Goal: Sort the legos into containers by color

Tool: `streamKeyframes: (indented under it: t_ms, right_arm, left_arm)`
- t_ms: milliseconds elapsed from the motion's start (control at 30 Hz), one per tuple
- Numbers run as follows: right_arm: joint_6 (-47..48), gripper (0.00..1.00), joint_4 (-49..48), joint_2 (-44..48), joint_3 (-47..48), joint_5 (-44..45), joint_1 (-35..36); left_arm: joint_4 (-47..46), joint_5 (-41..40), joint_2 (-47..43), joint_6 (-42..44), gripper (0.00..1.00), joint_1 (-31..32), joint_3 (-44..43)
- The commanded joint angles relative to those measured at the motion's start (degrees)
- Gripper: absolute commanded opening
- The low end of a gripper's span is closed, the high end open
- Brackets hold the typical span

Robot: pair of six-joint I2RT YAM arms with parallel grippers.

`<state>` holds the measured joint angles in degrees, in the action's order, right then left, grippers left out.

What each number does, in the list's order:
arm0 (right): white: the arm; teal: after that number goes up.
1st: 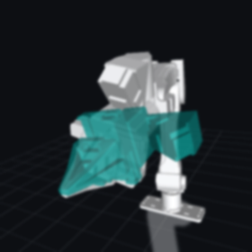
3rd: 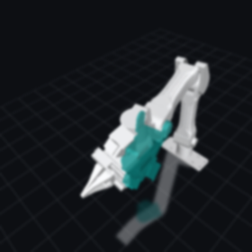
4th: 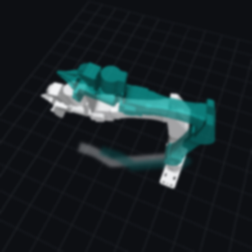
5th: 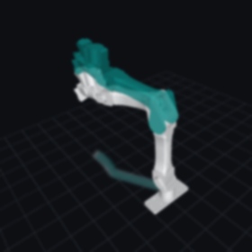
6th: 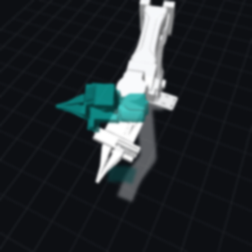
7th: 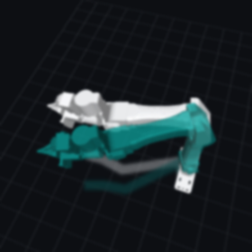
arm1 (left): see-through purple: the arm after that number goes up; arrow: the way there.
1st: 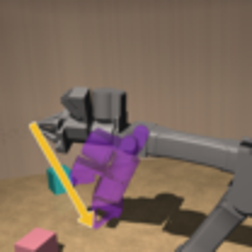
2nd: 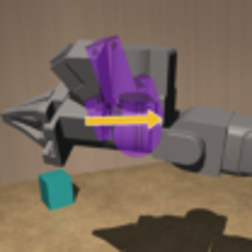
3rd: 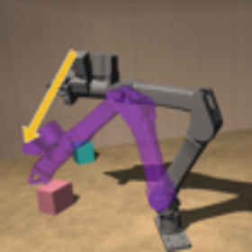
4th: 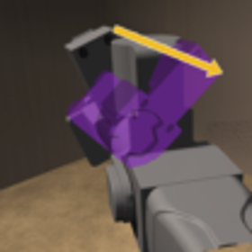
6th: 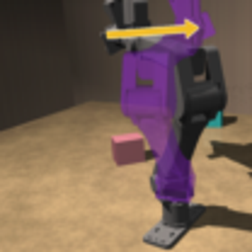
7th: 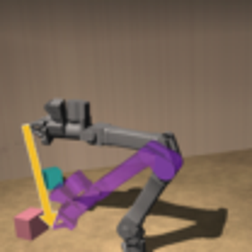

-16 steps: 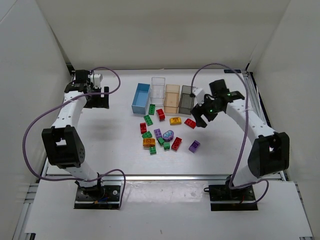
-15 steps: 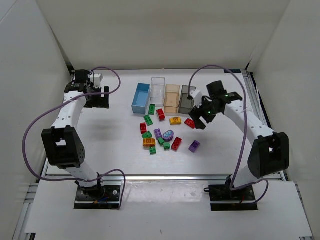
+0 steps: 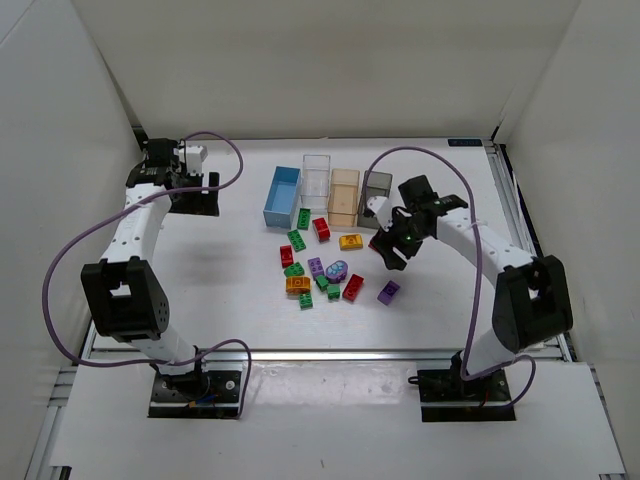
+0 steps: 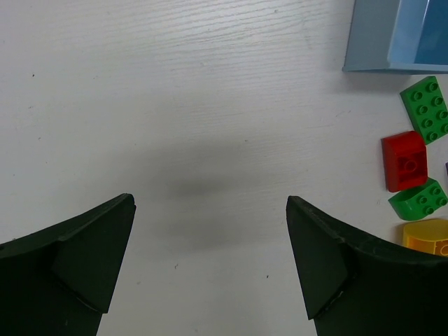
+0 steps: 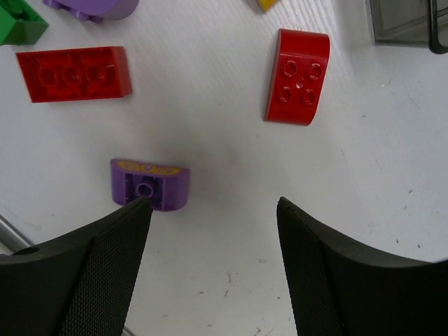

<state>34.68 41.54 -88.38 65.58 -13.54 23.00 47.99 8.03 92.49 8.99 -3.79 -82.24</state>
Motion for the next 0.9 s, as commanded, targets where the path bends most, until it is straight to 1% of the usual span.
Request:
streamKeyframes:
  t_ms: [0, 200, 300, 667, 800, 867]
  right_arm:
    - [0.7, 0.77, -4.4, -3.5, 1.8, 2.0, 0.1]
    - [-1.0, 0.78, -6.1, -8.9, 5.9, 0.4, -0.4]
    - [-1.6, 0.78, -8.2, -11.1, 6.7, 1.3, -0.2]
    - [-1.5, 0.79, -9.6, -18.8, 10.4, 1.9, -0.4]
    - [-1.6, 0.78, -10.2, -21.7, 11.8, 1.9, -0.4]
    - [-1.5, 0.75, -10.7, -22.4, 12.0, 2.2, -0.4]
  left_arm:
    - [-0.3, 0.1, -3.1, 0.6, 1.00, 0.1, -0.6]
    - [-0.1, -1.3, -2.2, 1.5, 1.00, 0.1, -1.9]
    - [0.3, -1.6, -1.7, 2.0, 0.99, 0.0, -2.4]
    - [1.2, -3.3, 0.7, 2.5, 0.99, 0.0, -4.9]
    - [1.5, -4.1, 1.9, 2.8, 0.99, 0.0, -6.0]
    - [1.5, -4.4, 2.5, 3.1, 0.99, 0.0, -6.8]
